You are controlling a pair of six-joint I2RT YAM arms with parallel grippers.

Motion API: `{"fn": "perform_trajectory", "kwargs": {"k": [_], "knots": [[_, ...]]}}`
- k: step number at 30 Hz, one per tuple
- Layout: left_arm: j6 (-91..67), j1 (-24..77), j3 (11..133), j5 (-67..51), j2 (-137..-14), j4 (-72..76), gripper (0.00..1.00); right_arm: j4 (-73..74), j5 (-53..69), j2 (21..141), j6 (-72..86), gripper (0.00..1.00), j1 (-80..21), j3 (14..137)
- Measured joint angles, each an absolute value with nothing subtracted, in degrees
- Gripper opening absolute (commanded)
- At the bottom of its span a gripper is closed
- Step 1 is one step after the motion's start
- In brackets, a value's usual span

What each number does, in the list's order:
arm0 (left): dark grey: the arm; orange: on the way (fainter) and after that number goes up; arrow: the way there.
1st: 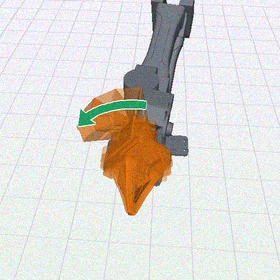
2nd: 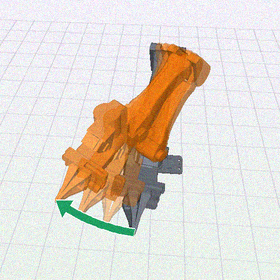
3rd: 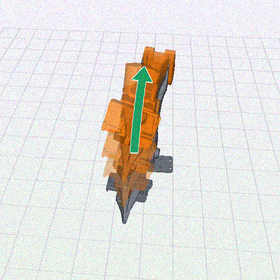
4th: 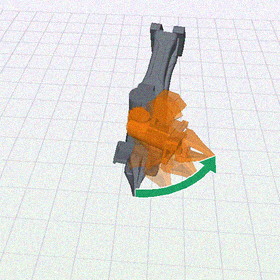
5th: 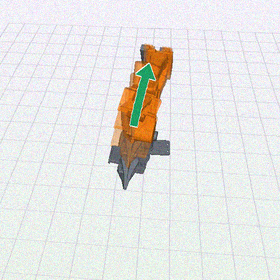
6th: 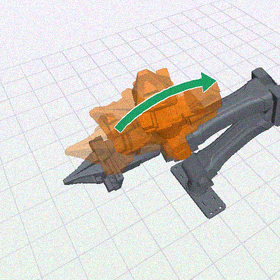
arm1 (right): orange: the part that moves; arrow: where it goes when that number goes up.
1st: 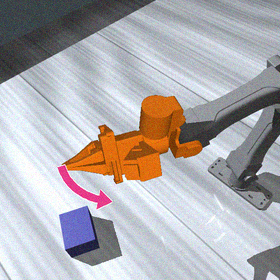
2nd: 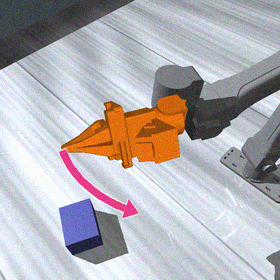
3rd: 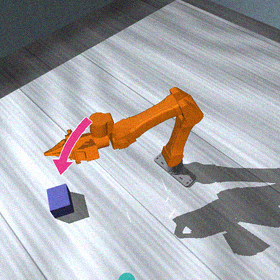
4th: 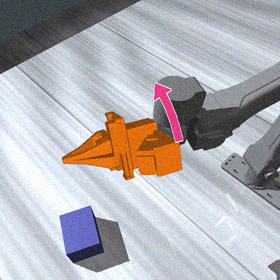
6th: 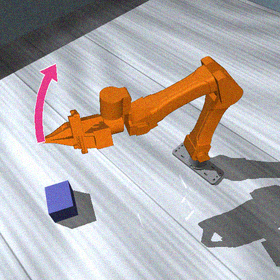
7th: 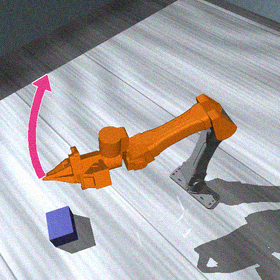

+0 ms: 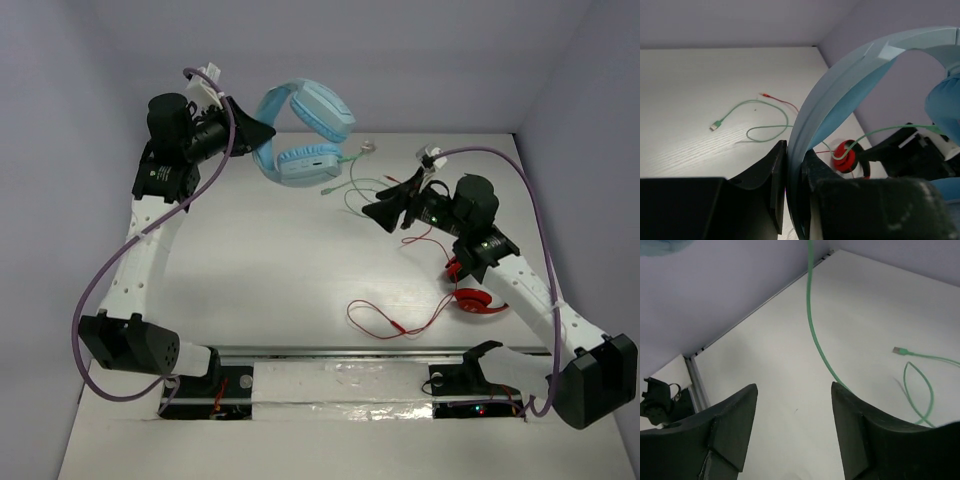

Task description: Wrap the headphones

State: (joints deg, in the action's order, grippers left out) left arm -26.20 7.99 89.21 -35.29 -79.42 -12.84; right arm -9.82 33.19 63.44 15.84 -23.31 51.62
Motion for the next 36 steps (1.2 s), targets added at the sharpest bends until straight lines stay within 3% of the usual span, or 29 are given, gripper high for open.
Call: {"fn": "perform_trajectory", "kwargs": {"k": [3, 6, 17, 18, 19, 21, 22, 24, 27, 29, 30, 32, 33, 36], "knots": [[-29.2, 7.6, 89.3, -38.4, -79.3, -10.0, 0.0, -9.8, 32.6, 64.3, 13.7, 0.72, -23.3, 52.0], [-30.8, 7.2, 89.3, -40.4, -79.3, -9.5, 0.0, -9.3, 31.6, 67.2, 11.0, 0.63, -23.3, 54.4], [-37.2, 5.1, 91.5, -45.5, -80.4, -4.8, 0.0, -6.2, 35.6, 80.4, 4.8, 0.59, -21.9, 62.1], [-37.9, 4.9, 91.5, -46.0, -80.5, -3.8, 0.0, -5.9, 36.0, 81.1, 4.8, 0.45, -21.9, 62.1], [-38.6, 4.7, 91.5, -46.3, -80.7, -3.0, 0.0, -5.8, 36.1, 81.5, 4.6, 0.38, -21.8, 62.1], [-39.5, 4.4, 91.8, -46.8, -81.2, -2.0, 0.0, -5.6, 36.2, 81.3, 4.8, 0.31, -21.5, 61.9], [-39.7, 4.2, 92.2, -46.9, -81.5, -2.0, 0.0, -5.8, 36.2, 80.7, 4.9, 0.13, -21.2, 61.7], [-39.7, 3.9, 93.5, -46.7, -82.3, -2.3, 0.0, -6.8, 36.0, 78.4, 5.6, 0.0, -20.1, 60.6], [-39.1, 3.6, 95.4, -45.1, -82.8, -3.2, 0.0, -7.0, 34.9, 73.5, 6.2, 0.0, -17.8, 59.5], [-38.6, 3.6, 96.0, -44.2, -82.8, -3.7, 0.0, -6.8, 35.0, 70.7, 5.9, 0.09, -16.8, 59.7], [-38.5, 3.6, 96.3, -43.9, -82.8, -3.7, 0.0, -6.2, 35.4, 69.7, 5.7, 0.24, -16.8, 60.1], [-38.6, 3.6, 96.6, -43.8, -82.8, -3.9, 0.0, -5.6, 36.8, 68.6, 4.9, 0.42, -16.9, 60.8], [-38.8, 3.6, 96.8, -43.8, -82.8, -3.9, 0.0, -5.2, 37.5, 68.3, 4.6, 0.62, -17.0, 60.8], [-39.6, 3.6, 98.5, -44.3, -83.7, -3.4, 0.0, -3.8, 40.5, 68.0, 3.9, 0.78, -17.0, 60.4]]}}
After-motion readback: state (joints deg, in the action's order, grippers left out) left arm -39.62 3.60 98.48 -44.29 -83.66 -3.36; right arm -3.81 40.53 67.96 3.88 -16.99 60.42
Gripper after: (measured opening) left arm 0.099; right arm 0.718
